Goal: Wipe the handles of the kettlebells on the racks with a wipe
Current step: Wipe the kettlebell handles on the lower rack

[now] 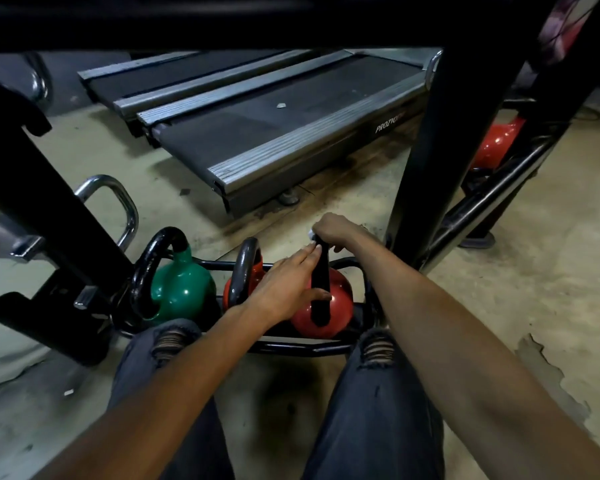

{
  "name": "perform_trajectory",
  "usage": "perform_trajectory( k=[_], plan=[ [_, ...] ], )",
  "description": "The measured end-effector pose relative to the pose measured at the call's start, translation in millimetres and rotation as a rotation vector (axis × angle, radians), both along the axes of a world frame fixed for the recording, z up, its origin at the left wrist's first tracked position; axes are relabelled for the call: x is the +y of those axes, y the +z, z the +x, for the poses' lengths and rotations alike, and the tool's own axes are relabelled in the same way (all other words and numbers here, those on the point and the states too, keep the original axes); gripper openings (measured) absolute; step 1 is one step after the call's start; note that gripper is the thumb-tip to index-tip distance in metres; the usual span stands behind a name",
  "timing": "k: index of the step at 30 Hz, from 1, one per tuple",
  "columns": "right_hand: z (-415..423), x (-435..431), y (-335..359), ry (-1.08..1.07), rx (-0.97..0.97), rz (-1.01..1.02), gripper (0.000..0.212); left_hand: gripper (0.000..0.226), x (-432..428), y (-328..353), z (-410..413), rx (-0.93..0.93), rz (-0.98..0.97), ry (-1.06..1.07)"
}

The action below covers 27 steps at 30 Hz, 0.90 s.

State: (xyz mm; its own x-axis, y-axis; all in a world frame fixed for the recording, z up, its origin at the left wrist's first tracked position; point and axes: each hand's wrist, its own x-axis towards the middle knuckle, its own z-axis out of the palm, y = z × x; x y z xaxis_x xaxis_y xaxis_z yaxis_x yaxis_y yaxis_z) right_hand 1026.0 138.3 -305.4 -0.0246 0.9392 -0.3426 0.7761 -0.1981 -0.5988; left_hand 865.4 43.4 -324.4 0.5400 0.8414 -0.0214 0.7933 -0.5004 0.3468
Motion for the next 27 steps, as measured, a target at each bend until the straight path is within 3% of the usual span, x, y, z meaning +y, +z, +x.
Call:
perform_trajectory(
  k=[3, 7, 10, 13, 16, 19, 22, 25, 27],
  plan=[
    [-3, 3, 4, 0.062, -0.08, -0.035, 0.032, 0.1, 2, 8, 4, 0.073, -0.019, -0.01],
    [-9, 8, 8, 0.296, -0.369, 0.178, 0.027, 0.1, 1, 9, 6, 0.115, -0.017, 0.001],
    [-16, 10, 5, 0.464, -0.451, 0.215, 0.037, 0.088, 2, 9, 8, 0.129, -0.011, 0.026],
    [-18, 13, 12, 0.471, -0.506, 0.166, 0.029, 0.089, -1, 13, 11, 0.147, 0.012, 0.027],
    [-17, 12, 10, 0.334, -0.453, 0.177, 0.021, 0.098, -3, 17, 11, 0.17, 0.01, 0.019],
    [-11, -17, -1, -0.038, -0.2, 0.22, 0.026, 0.098, -1, 16, 12, 0.171, 0.013, 0.02],
    [-5, -51, -20, -0.422, 0.267, 0.235, 0.022, 0.103, 2, 13, 10, 0.157, -0.012, 0.029],
    [-8, -56, -36, -0.78, 0.987, -0.104, 0.027, 0.103, 2, 12, 11, 0.154, -0.007, 0.026],
    [-11, -48, -35, -0.887, 1.262, -0.295, 0.037, 0.102, -1, 13, 12, 0.147, -0.016, 0.037]
  ],
)
